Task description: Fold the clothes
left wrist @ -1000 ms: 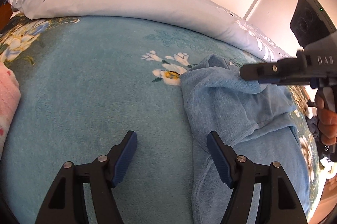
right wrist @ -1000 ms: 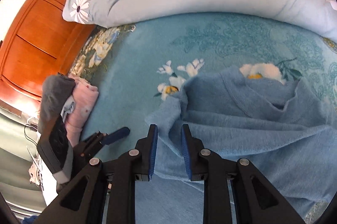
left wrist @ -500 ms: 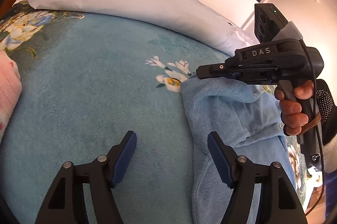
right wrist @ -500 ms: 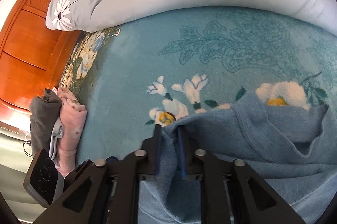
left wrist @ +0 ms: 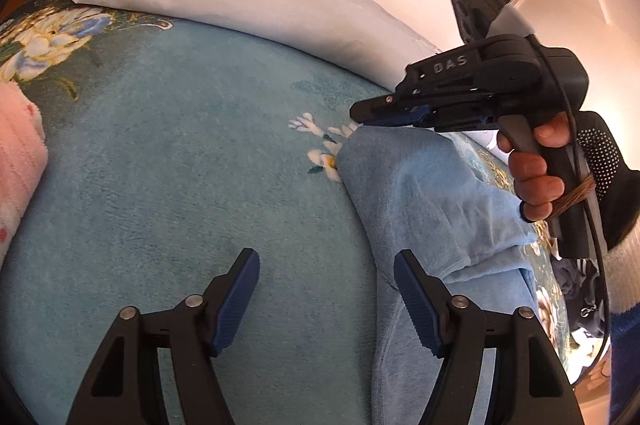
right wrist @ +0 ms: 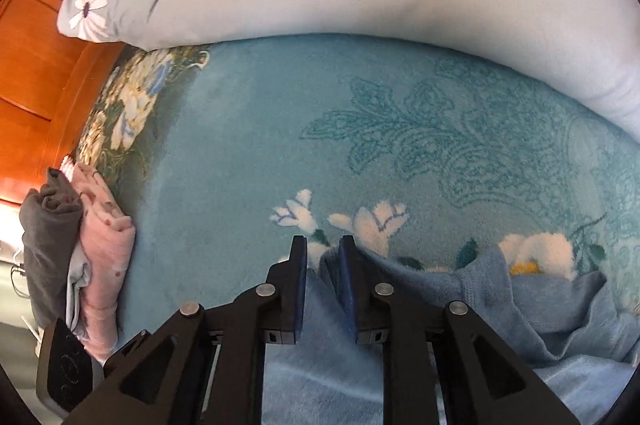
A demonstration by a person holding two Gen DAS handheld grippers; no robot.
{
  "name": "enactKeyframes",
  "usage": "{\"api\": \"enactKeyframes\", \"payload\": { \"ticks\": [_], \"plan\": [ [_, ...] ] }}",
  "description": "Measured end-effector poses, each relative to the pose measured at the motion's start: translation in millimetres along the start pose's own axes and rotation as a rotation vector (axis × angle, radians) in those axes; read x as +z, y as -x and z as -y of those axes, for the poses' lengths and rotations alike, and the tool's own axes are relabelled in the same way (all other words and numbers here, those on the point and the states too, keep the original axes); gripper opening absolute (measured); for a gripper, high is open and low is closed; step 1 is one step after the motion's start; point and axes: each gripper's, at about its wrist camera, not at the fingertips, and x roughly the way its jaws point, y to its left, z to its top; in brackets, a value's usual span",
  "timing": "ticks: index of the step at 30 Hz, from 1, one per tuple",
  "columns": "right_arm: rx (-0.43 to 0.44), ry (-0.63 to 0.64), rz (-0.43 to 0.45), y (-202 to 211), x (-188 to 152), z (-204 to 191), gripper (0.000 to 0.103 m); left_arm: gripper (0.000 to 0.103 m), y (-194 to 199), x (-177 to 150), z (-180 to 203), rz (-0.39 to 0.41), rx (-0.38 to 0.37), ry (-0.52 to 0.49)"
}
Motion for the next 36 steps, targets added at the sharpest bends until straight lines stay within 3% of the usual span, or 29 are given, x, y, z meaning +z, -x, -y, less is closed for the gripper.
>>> {"api": "enactKeyframes", "payload": {
  "ticks": [4,9,12,14,18,26,31,34,36],
  "plan": [
    [-0.006,0.007,-0.001,20.5,-6.2,7.4,0.024,0.073,1.3,2.1,-1.3,0.007,-0.003,0.006],
    [0.026,-0.001,-0.075,24.4,-21.2,18.2,0.024,0.073,-0.6,2.7,-0.3,0.005,-0.008,0.005],
    [0.031,0.052,-0.076,24.6,-26.3,6.1,0.024,0.073,-2.0,3.3,0.5,0.007,-0.009,0.003],
    [0.024,0.1,-0.068,22.9,-25.8,-6.0,0.008,0.074,-1.6,3.2,0.5,0.01,-0.011,0.003],
    [-0.016,0.154,-0.036,15.1,-15.9,-25.6,0.006,0.073,-3.8,4.1,-4.2,0.006,-0.004,0.012],
    [-0.086,0.093,0.03,3.4,-6.7,-18.2,0.005,0.073,-5.4,4.5,-4.4,0.002,0.02,0.004],
    [-0.05,0.046,0.194,77.6,-25.0,-16.4,0.005,0.074,-2.4,3.4,-0.7,0.013,0.043,-0.015],
    [-0.059,0.089,0.254,141.8,-76.5,-17.1,0.006,0.073,6.7,-9.7,6.8,-0.003,0.03,-0.007],
    [-0.085,0.12,0.255,170.2,-131.2,-9.0,0.011,0.073,13.7,-20.9,13.1,-0.017,0.022,-0.002]
  ]
}}
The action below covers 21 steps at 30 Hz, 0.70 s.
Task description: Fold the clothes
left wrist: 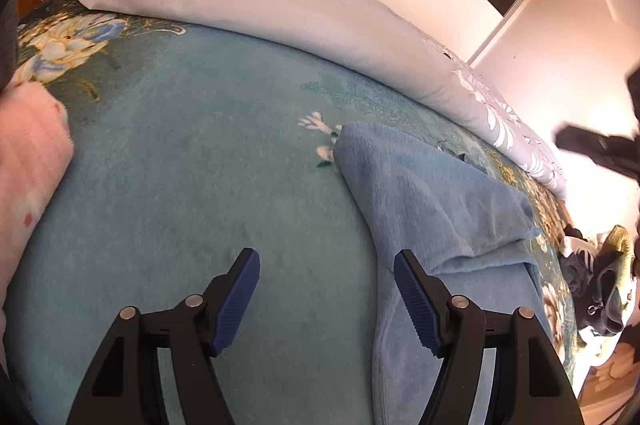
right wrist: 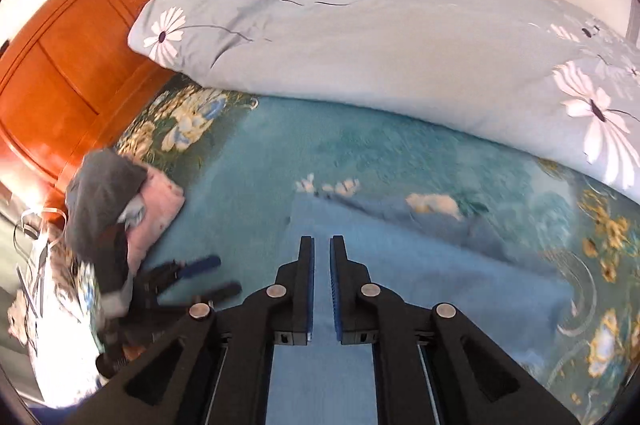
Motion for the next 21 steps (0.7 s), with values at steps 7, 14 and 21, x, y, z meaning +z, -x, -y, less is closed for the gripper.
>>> {"api": "enactKeyframes", "payload": {
  "ticks": [7,14,21],
  "plan": [
    [-0.045,-0.218,-0.044,57.2,-204.6,60.3,0.031,0.073,38.1,-66.1,28.8,-0.086,-0.028,-0.017],
    [0.111,-0.618,0.129,84.3,-352.5,119.7,0.031,0.073,65.4,-140.1,47.0,-0.184,-0.011,-0.034],
    [0.267,-0.694,0.164,76.4,-378.7,115.9,0.031,0.079,77.7,-173.7,63.4,-0.233,-0.069,-0.019]
  ]
}}
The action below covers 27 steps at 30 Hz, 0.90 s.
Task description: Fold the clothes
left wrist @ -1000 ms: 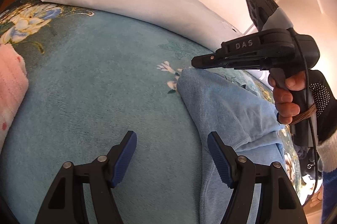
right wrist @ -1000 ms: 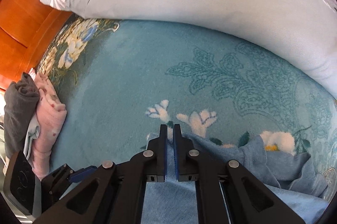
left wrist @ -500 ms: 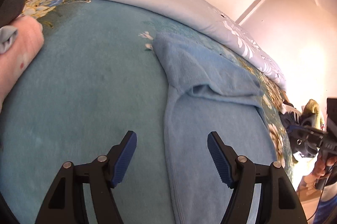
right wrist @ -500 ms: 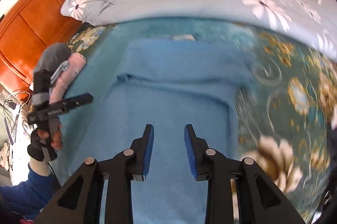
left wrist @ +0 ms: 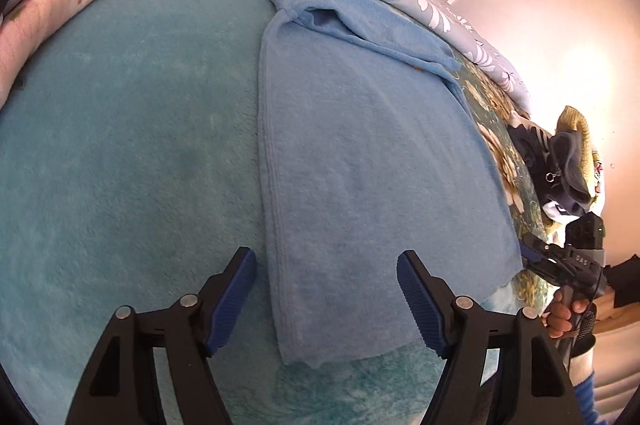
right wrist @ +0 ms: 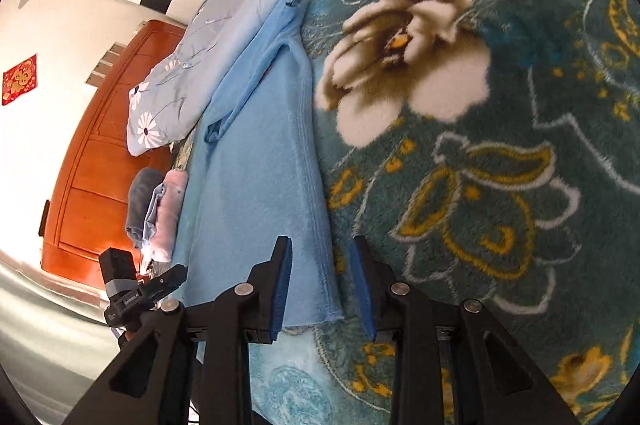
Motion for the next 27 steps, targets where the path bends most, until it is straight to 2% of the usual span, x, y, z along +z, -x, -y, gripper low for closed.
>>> {"api": "enactKeyframes", "payload": {
  "ticks": [2,5,8,11,15,20,24,27],
  "plan": [
    [0.017,0.015,-0.017,-8.7,-4.1,-6.1,0.031,0.081,-1.4,-6.1,1.4,-0.035,-0.054,0.019],
    [0.05,0.029,-0.038,-16.3,-10.5,-11.3,0.031,0.081,2.9,-13.0,-5.5,-0.035,-0.113,0.06],
    [0.061,0.047,-0.05,-12.6,-18.8,-7.4,0.031,0.081,7.6,-16.4,-22.3,-0.03,-0.208,0.157],
    [0.096,0.013,-0.032,-8.5,-18.1,3.5,0.031,0.081,9.5,-18.2,-34.3,-0.023,-0.278,0.227],
    [0.146,-0.03,-0.023,-14.7,-9.8,10.5,0.031,0.081,2.2,-8.7,-33.6,-0.01,-0.307,0.259],
    [0.16,-0.015,-0.044,-16.1,-8.6,9.1,0.031,0.078,0.3,-6.8,-34.3,0.006,-0.349,0.258],
    [0.152,0.01,-0.058,-9.4,-15.8,11.1,0.027,0.063,0.8,-10.1,-37.8,0.001,-0.322,0.257],
    [0.125,-0.003,-0.055,-7.8,-17.2,16.1,0.014,0.035,-1.5,-11.6,-38.7,-0.006,-0.288,0.258]
  ]
}}
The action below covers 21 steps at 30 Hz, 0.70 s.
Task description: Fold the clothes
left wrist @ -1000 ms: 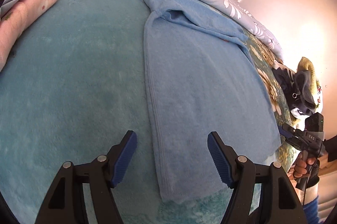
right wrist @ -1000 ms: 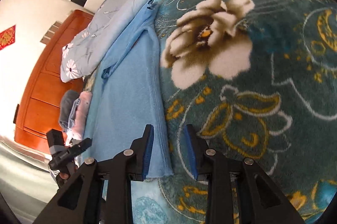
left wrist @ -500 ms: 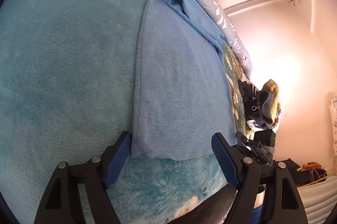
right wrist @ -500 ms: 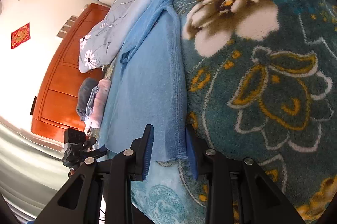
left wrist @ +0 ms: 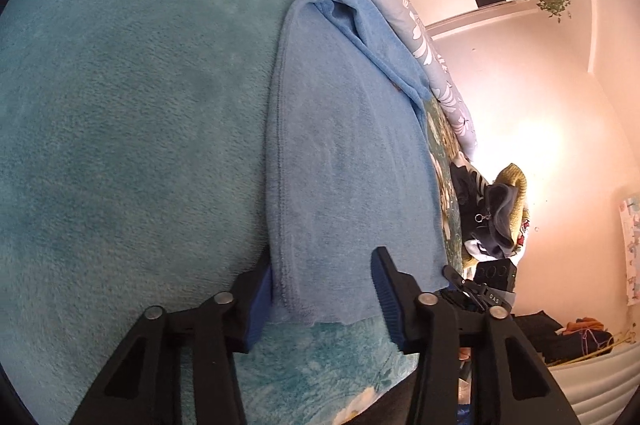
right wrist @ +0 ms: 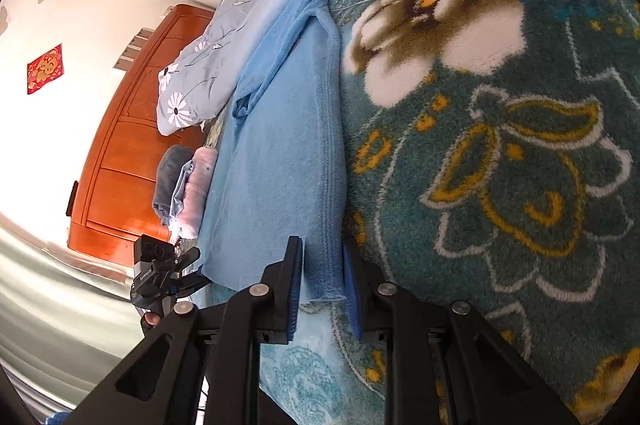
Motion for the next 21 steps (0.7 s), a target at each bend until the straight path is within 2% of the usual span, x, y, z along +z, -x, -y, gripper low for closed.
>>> {"api": "enactKeyframes", "payload": {
  "ticks": [1,3,6,11,15,18,21],
  "plan": [
    [0.001,-0.01,0.001,-0.1,0.3,2.1,0.011,0.029,-1.2,-0.9,-0.4,-0.002,0.009,-0.002],
    [0.01,-0.018,-0.001,-0.7,1.0,4.0,0.008,0.007,-3.9,-3.8,-0.4,-0.011,0.018,-0.01],
    [0.077,-0.06,-0.02,-0.9,3.5,8.1,0.006,0.006,0.6,-4.6,-1.1,0.003,-0.018,-0.017],
    [0.148,-0.054,0.044,14.0,18.4,2.8,0.005,0.006,20.8,9.2,11.2,0.06,-0.141,-0.045],
    [0.19,-0.025,0.104,16.0,49.2,-17.9,0.005,0.006,31.6,43.6,37.8,0.094,-0.186,-0.097],
    [0.224,-0.016,0.152,13.3,86.0,-38.4,0.005,0.006,35.2,87.1,54.9,0.138,-0.166,-0.123],
    [0.21,0.026,0.188,5.7,127.7,-64.1,0.005,0.006,38.3,130.8,71.8,0.18,-0.145,-0.149]
  ]
}}
